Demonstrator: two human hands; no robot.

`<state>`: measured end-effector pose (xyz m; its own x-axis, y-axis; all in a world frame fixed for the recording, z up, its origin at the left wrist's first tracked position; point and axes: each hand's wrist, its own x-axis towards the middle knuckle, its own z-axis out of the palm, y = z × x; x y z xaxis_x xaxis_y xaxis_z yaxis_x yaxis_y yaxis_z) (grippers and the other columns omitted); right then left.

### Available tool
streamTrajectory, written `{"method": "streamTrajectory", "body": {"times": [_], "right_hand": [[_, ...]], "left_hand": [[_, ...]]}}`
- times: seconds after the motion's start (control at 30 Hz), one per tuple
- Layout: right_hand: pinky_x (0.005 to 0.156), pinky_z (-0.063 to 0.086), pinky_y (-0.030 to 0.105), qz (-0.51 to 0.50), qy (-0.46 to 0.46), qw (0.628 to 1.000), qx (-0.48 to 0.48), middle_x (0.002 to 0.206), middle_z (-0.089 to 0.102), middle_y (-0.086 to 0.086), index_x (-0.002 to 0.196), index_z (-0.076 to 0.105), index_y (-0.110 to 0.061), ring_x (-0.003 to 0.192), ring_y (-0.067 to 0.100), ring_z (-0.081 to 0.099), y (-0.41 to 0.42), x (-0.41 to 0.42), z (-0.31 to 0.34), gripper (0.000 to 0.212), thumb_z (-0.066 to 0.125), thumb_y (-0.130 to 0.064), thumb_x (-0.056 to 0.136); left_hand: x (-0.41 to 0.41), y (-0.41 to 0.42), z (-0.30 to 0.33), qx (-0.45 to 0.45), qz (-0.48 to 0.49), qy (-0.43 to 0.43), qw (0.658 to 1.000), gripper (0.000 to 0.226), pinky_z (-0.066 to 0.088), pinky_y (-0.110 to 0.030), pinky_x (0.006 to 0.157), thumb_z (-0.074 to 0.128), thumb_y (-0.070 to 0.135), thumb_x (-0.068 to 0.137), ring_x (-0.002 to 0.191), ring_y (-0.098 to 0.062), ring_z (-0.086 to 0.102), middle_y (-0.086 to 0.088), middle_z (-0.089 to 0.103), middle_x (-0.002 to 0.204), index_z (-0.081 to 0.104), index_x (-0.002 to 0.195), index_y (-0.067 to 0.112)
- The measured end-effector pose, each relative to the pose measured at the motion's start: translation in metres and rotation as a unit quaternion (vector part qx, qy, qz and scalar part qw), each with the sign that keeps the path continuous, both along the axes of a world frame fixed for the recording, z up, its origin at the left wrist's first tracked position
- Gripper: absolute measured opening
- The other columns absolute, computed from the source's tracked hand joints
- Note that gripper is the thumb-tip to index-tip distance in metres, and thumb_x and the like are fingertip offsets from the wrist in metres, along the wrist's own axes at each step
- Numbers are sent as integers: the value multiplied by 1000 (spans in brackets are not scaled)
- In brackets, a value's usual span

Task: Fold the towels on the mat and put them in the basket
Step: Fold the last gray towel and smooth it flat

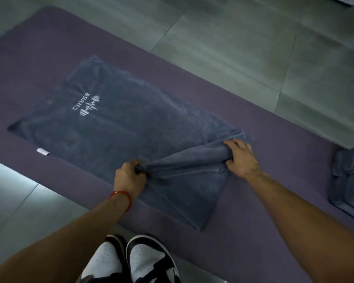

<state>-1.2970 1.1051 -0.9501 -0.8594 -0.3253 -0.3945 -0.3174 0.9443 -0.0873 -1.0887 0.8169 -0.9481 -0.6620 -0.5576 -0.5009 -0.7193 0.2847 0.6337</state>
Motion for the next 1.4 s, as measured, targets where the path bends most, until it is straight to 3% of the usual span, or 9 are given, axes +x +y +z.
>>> {"method": "streamTrajectory", "body": {"times": [0.1,0.2,0.27,0.4,0.53,0.9,1.0,1.2,1.4], "right_hand": [[92,48,48,45,130,990,9,131,57,9,131,60,-14,118,34,46,0,-15,-3,51,67,-10,81],[86,49,47,48,182,981,-55,109,67,15,111,70,-9,101,39,53,-18,-37,3,31,66,-4,80],[87,47,44,59,176,974,-129,104,70,15,107,72,-9,98,39,56,-48,-54,10,25,65,-3,84],[82,50,32,62,149,955,-250,100,73,5,106,73,-13,94,26,64,-141,-87,21,19,65,-14,89],[74,51,34,121,109,956,-245,91,72,6,100,72,-13,84,22,64,-245,-110,21,23,66,-34,92],[73,44,36,183,93,942,-264,86,65,10,90,64,-7,91,32,64,-484,-131,12,27,61,-34,94],[79,48,39,167,97,945,-262,97,69,17,88,63,-9,95,32,64,-523,-134,9,23,61,-31,95],[77,45,33,101,51,957,-268,88,59,6,91,64,-12,84,20,54,-564,-131,-14,16,62,-28,94],[83,52,36,122,6,964,-237,104,71,9,88,67,-18,98,24,66,-575,-117,-27,5,72,-18,86]], "left_hand": [[6,-11,-15,-10,23,29,999,36,58,-35,76,51,6,79,82,-28,69,-8,73,85,72,104,22],[8,-21,-14,7,131,53,990,26,46,-18,59,50,0,83,68,-11,58,4,65,76,67,93,17],[10,-35,-21,71,202,66,975,19,46,-25,58,51,7,83,64,-15,57,3,62,69,64,81,20],[20,-68,-24,182,392,129,893,11,40,-39,58,49,18,69,62,-24,45,-3,49,55,52,58,19],[39,-110,-29,127,514,185,828,15,32,-38,56,52,21,80,62,-22,35,-9,40,62,51,66,14],[59,-268,-49,-44,482,190,854,32,57,-50,70,55,46,82,64,-18,58,-2,67,73,64,78,16],[56,-301,-52,-69,464,155,870,38,59,-53,67,54,53,78,66,-30,66,-4,69,71,67,79,17],[57,-331,-54,-237,304,50,921,26,55,-43,74,62,28,86,79,-37,64,-14,66,74,67,70,8],[71,-342,-50,-322,121,72,936,20,43,-33,82,72,12,81,90,-24,57,-7,62,99,70,101,15]]}}
